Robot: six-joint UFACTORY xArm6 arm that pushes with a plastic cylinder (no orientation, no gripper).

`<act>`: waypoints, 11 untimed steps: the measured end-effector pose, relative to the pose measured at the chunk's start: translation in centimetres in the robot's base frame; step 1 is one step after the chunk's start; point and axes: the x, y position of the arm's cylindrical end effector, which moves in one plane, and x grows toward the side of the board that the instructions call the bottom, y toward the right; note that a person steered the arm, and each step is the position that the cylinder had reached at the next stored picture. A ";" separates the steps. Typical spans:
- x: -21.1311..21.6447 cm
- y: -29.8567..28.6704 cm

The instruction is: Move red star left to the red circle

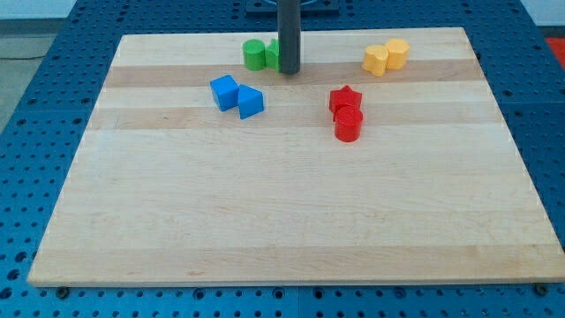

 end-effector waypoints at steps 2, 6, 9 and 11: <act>5.0 0.3; 10.9 8.3; 19.3 6.8; 15.5 12.7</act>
